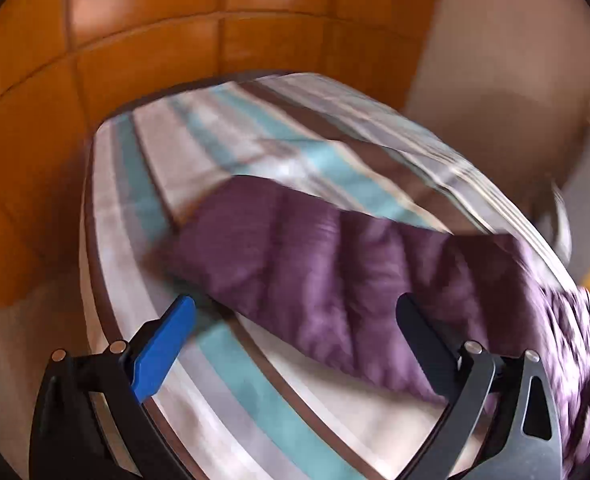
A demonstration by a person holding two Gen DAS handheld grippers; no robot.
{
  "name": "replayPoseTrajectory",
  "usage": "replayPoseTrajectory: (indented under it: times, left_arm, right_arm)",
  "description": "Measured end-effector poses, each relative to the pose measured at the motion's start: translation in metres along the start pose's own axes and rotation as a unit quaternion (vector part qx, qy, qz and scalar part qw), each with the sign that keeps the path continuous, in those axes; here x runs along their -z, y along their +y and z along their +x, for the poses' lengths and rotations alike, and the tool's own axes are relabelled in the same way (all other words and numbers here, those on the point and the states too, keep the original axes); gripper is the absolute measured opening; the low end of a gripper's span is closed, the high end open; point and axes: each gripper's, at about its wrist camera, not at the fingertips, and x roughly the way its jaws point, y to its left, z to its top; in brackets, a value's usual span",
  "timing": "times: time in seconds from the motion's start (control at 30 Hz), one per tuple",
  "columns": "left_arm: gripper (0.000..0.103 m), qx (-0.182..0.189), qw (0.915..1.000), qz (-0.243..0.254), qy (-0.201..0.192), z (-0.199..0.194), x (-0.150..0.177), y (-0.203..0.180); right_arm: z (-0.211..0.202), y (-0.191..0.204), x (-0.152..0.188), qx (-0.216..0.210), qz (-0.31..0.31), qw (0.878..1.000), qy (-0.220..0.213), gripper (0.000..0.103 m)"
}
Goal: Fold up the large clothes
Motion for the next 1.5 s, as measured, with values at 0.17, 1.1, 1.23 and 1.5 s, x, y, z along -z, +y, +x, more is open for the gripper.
replayPoseTrajectory:
  times: [0.17, 1.1, 1.23, 1.5]
  left_arm:
    - [0.072, 0.011, 0.996, -0.07, 0.054, 0.037, -0.014, 0.023]
    - [0.01, 0.148, 0.9816, 0.014, -0.12, -0.098, 0.016, -0.053]
    - [0.01, 0.185, 0.9707, 0.061, -0.141, -0.129, 0.032, -0.088]
    - [0.01, 0.221, 0.9542, 0.145, -0.14, -0.156, 0.074, -0.149]
  right_arm:
    - [0.0, 0.001, 0.0, 0.003, -0.002, 1.0, 0.0, 0.044]
    - [0.001, 0.0, -0.001, 0.01, 0.004, 1.0, 0.001, 0.044]
    - [0.002, 0.0, 0.0, 0.01, 0.004, 1.0, 0.002, 0.044]
    - [0.003, 0.0, 0.001, 0.007, 0.007, 1.0, 0.003, 0.044]
